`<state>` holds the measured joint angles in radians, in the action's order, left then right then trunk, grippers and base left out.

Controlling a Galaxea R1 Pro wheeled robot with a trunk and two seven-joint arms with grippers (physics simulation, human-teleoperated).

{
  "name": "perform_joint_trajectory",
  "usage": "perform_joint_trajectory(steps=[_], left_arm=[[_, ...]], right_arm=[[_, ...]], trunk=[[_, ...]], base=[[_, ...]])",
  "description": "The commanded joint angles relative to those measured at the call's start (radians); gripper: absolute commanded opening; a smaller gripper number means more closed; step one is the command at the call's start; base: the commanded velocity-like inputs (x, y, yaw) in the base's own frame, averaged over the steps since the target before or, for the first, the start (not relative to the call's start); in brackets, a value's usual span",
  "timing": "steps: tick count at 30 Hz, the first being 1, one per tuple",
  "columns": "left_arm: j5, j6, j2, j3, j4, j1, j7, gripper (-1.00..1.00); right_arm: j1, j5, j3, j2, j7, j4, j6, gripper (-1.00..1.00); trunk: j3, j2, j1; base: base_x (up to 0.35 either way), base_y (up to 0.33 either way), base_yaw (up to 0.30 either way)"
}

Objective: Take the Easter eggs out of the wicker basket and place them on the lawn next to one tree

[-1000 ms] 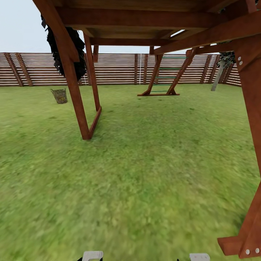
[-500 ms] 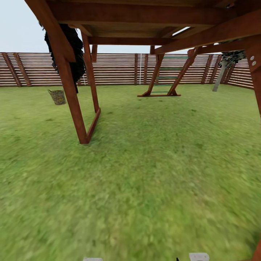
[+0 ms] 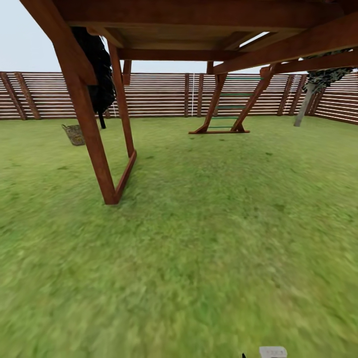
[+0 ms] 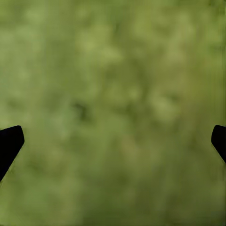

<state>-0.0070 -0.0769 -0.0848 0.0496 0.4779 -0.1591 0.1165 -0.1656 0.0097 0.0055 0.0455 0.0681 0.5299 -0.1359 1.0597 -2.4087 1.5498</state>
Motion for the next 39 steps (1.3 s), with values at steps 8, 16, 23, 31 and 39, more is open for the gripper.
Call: perform_joint_trajectory(steps=[8, 16, 23, 31, 39], left_arm=[[-0.004, -0.003, 0.000, 0.006, -0.001, 0.000, 0.008, 1.00], [-0.009, -0.004, 0.000, 0.008, -0.001, 0.000, 0.008, 1.00], [-0.010, -0.004, 0.000, 0.010, -0.001, 0.000, 0.008, 1.00], [-0.010, -0.004, 0.000, 0.009, -0.001, 0.000, 0.008, 1.00], [-0.010, -0.004, 0.000, 0.010, -0.001, 0.000, 0.008, 1.00]], right_arm=[[0.000, 0.001, 0.001, -0.002, 0.004, -0.001, -0.003, 1.00], [0.000, 0.000, 0.001, -0.004, 0.004, -0.001, -0.002, 1.00], [0.000, -0.001, -0.001, -0.004, 0.004, -0.002, -0.002, 1.00], [0.000, -0.002, -0.001, -0.005, 0.004, -0.002, -0.002, 1.00], [-0.001, -0.001, -0.002, 0.003, 0.002, -0.002, -0.002, 1.00]], trunk=[[0.001, 0.000, 0.000], [0.001, 0.000, 0.000], [0.001, 0.000, 0.000], [0.001, 0.000, 0.000], [0.001, 0.000, 0.000]], base=[[0.335, 0.000, 0.000], [0.335, 0.000, 0.006], [0.335, 0.000, 0.148], [0.335, -0.051, 0.013], [0.335, -0.085, 0.000]])
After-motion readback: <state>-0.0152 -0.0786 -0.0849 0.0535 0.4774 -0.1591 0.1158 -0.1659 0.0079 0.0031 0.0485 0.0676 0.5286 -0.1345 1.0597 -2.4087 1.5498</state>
